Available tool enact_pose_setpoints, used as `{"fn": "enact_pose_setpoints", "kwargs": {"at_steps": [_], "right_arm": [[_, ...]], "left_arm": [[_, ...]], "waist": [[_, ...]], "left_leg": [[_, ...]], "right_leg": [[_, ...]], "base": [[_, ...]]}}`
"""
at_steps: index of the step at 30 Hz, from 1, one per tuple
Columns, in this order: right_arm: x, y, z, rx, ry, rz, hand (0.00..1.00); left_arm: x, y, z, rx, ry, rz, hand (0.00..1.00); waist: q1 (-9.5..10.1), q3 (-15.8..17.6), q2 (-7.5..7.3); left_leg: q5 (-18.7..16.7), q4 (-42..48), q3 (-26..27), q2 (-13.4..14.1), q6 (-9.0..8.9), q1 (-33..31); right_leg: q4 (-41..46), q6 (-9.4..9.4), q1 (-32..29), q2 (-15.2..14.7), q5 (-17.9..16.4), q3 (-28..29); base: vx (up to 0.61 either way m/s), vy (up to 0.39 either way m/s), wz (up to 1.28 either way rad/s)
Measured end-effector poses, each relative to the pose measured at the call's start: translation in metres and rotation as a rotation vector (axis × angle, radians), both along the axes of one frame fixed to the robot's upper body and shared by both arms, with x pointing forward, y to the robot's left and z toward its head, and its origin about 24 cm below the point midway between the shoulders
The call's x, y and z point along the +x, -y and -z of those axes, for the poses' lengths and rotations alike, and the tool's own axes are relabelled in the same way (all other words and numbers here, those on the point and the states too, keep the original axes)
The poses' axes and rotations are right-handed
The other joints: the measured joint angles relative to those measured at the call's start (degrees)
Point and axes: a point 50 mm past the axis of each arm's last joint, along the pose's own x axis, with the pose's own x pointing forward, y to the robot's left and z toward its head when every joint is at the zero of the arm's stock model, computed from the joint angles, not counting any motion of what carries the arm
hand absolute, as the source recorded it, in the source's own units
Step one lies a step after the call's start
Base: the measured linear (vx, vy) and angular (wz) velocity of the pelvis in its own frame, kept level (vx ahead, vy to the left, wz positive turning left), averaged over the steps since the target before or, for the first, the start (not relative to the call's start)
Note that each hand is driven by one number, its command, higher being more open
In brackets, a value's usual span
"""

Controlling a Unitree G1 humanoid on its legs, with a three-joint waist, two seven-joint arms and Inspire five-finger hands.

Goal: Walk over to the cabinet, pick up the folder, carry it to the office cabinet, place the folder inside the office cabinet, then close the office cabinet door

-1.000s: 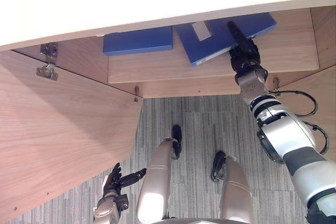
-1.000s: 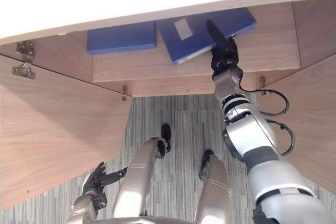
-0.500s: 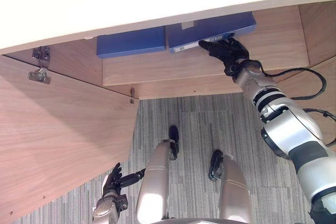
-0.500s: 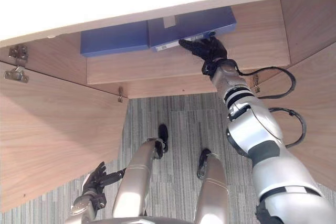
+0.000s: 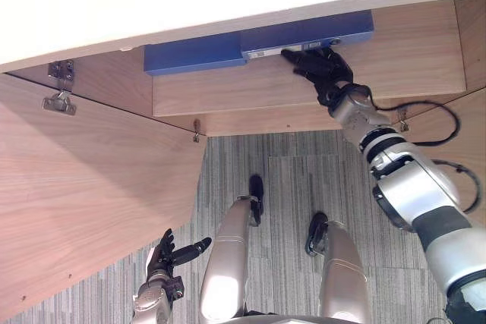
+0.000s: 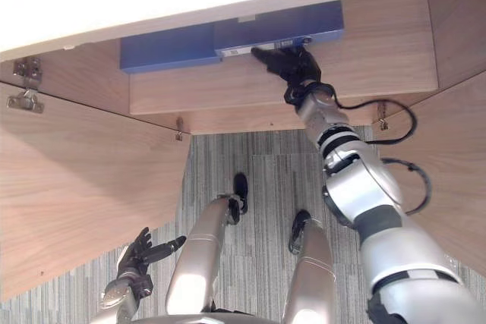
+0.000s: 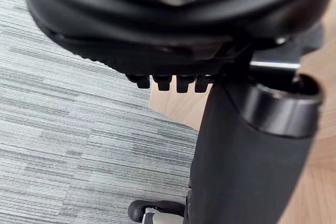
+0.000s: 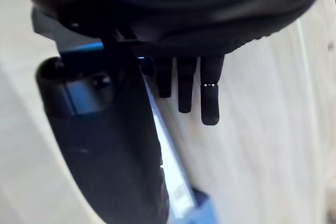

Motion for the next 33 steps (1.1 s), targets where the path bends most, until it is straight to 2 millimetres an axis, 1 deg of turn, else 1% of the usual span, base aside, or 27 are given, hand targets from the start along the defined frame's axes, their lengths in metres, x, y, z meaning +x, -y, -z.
{"fn": "enact_pose_setpoints", "kwargs": {"at_steps": [1,2,3,4,5,7,8,9,10,11,12,16,19,21,23,25,26,27,28,31,33], "right_arm": [[0.000,-0.004,-0.006,-0.224,0.025,-0.042,1.00],[0.001,-0.006,-0.010,-0.331,0.036,-0.060,1.00],[0.001,-0.007,-0.017,-0.528,0.060,-0.087,1.00],[0.002,-0.008,-0.023,-0.686,0.081,-0.104,1.00],[0.002,-0.007,-0.025,-0.741,0.088,-0.103,1.00],[0.000,-0.008,-0.029,-0.986,0.133,-0.127,1.00],[0.000,-0.009,-0.030,-1.036,0.145,-0.135,1.00],[-0.002,-0.011,-0.032,-1.141,0.169,-0.154,1.00],[-0.002,-0.013,-0.032,-1.184,0.180,-0.166,1.00],[-0.004,-0.016,-0.030,-1.243,0.197,-0.187,1.00],[-0.006,-0.018,-0.027,-1.279,0.212,-0.206,1.00],[-0.011,-0.017,-0.020,-1.291,0.231,-0.265,1.00],[-0.014,-0.022,-0.014,-1.324,0.234,-0.315,1.00],[-0.017,-0.021,-0.009,-1.347,0.230,-0.342,1.00],[-0.019,-0.024,-0.005,-1.387,0.234,-0.373,1.00],[-0.023,-0.031,0.007,-1.505,0.231,-0.438,1.00],[-0.025,-0.033,0.012,-1.535,0.223,-0.460,1.00],[-0.028,-0.035,0.024,-1.584,0.208,-0.505,1.00],[-0.030,-0.036,0.028,-1.592,0.209,-0.515,1.00],[-0.032,-0.042,0.030,-1.622,0.226,-0.536,1.00],[-0.034,-0.045,0.035,-1.651,0.213,-0.573,1.00]], "left_arm": [[0.000,-0.002,0.000,0.006,-0.005,0.006,1.00],[0.000,-0.003,-0.001,0.013,-0.005,0.015,1.00],[0.000,-0.006,-0.001,0.025,-0.007,0.029,1.00],[0.000,-0.008,-0.002,0.040,-0.011,0.043,1.00],[0.000,-0.009,-0.002,0.044,-0.012,0.047,1.00],[0.000,-0.010,-0.002,0.053,-0.019,0.060,1.00],[0.000,-0.010,-0.002,0.053,-0.020,0.064,1.00],[0.000,-0.009,-0.002,0.048,-0.019,0.074,1.00],[0.000,-0.009,-0.002,0.046,-0.020,0.078,1.00],[0.000,-0.008,-0.001,0.044,-0.022,0.084,1.00],[-0.001,-0.008,-0.001,0.042,-0.026,0.088,1.00],[-0.002,-0.005,0.001,0.030,-0.036,0.116,1.00],[-0.004,-0.008,0.003,0.033,-0.048,0.120,1.00],[-0.004,-0.010,0.002,0.040,-0.048,0.120,1.00],[-0.005,-0.013,0.001,0.046,-0.049,0.118,1.00],[-0.006,-0.013,0.003,0.043,-0.058,0.118,1.00],[-0.007,-0.013,0.003,0.043,-0.060,0.118,1.00],[-0.008,-0.013,0.004,0.041,-0.067,0.117,1.00],[-0.008,-0.013,0.004,0.040,-0.067,0.119,1.00],[-0.009,-0.011,0.005,0.019,-0.068,0.132,1.00],[-0.010,-0.010,0.006,0.004,-0.069,0.123,1.00]], "waist": [[-0.56,0.00,-0.01],[-0.69,0.00,-0.01],[-0.73,-0.01,-0.03],[-0.67,-0.01,-0.04],[-0.63,-0.02,-0.05],[-0.49,-0.09,-0.39],[-0.47,-0.08,-0.49],[-0.46,-0.11,-0.73],[-0.46,-0.12,-0.94],[-0.51,-0.13,-1.47],[-0.54,-0.25,-2.20],[-0.81,-0.25,-3.66],[-0.97,-0.52,-4.77],[-1.02,-0.66,-5.17],[-1.05,-0.66,-5.70],[-1.38,-0.62,-6.18],[-1.46,-0.69,-6.32],[-1.50,-0.77,-6.60],[-1.51,-0.82,-6.76],[-1.94,-0.72,-6.95],[-2.03,-0.48,-7.38]], "left_leg": [[0.02,-0.09,-0.01,0.00,-0.02,0.00],[0.03,-0.13,-0.01,0.01,-0.04,0.00],[0.04,-0.24,-0.08,0.04,-0.06,0.00],[0.05,-0.33,-0.26,0.03,-0.08,0.00],[0.05,-0.36,-0.39,0.02,-0.08,0.00],[0.02,-0.62,-0.61,-0.06,-0.13,0.02],[0.02,-0.69,-0.61,-0.06,-0.13,0.02],[0.00,-0.81,-0.64,-0.07,-0.15,0.05],[-0.02,-0.93,-0.63,-0.07,-0.17,0.12],[-0.05,-1.24,-0.59,-0.06,-0.21,0.39],[-0.07,-1.61,-0.38,-0.05,-0.23,0.70],[-0.37,-1.94,0.17,0.12,-0.32,1.65],[-0.65,-2.02,1.05,0.31,-0.15,2.03],[-0.88,-1.77,1.37,0.37,0.05,2.14],[-0.93,-1.87,1.88,0.51,0.12,2.50],[-0.94,-2.52,2.66,0.64,0.14,3.86],[-0.94,-2.75,2.85,0.67,0.15,4.22],[-0.94,-3.29,3.31,0.79,0.15,4.93],[-0.93,-3.53,3.56,0.81,0.16,5.22],[-0.92,-4.03,4.25,0.88,0.32,6.09],[-0.98,-4.94,4.62,1.01,0.42,7.96]], "right_leg": [[-0.08,-0.01,-0.02,0.02,0.00,-0.05],[-0.13,-0.02,-0.04,0.04,0.01,-0.07],[-0.34,-0.03,0.03,0.10,0.02,-0.15],[-0.68,-0.04,0.20,0.14,0.03,-0.35],[-0.90,-0.05,0.36,0.16,0.04,-0.48],[-1.65,-0.03,0.78,0.18,0.09,-0.79],[-1.85,-0.03,0.86,0.18,0.11,-0.82],[-2.29,-0.02,1.09,0.20,0.14,-0.94],[-2.51,-0.02,1.20,0.21,0.18,-0.95],[-3.00,0.00,1.51,0.28,0.30,-0.95],[-3.36,0.07,1.66,0.29,0.45,-0.85],[-4.52,0.35,2.60,0.39,0.95,-0.55],[-4.91,0.60,2.59,0.45,1.32,0.27],[-4.94,0.75,2.61,0.45,1.44,0.65],[-5.22,0.94,2.68,0.49,1.73,1.07],[-6.21,1.19,3.65,0.58,2.30,1.68],[-6.55,1.20,3.76,0.63,2.44,1.80],[-7.18,1.28,4.45,0.73,2.70,2.06],[-7.46,1.34,4.59,0.74,2.83,2.21],[-8.36,1.77,5.26,0.77,3.42,2.61],[-9.59,2.42,7.03,0.72,4.01,2.22]], "base": [[0.00,0.000,0.00],[0.00,0.000,0.00],[0.00,0.000,0.00],[0.02,-0.019,0.05],[0.04,-0.014,0.09],[0.05,-0.006,0.06],[0.05,0.002,0.03],[0.04,0.004,0.02],[0.05,0.006,0.01],[0.05,0.004,-0.03],[0.05,0.002,-0.05],[0.02,0.013,-0.07],[-0.02,0.026,-0.15],[-0.02,0.024,-0.10],[-0.02,0.019,-0.13],[-0.01,0.021,-0.16],[-0.02,0.023,-0.13],[-0.01,0.017,-0.13],[-0.01,0.014,-0.18],[0.02,0.007,-0.11],[0.04,0.000,-0.08]]}}
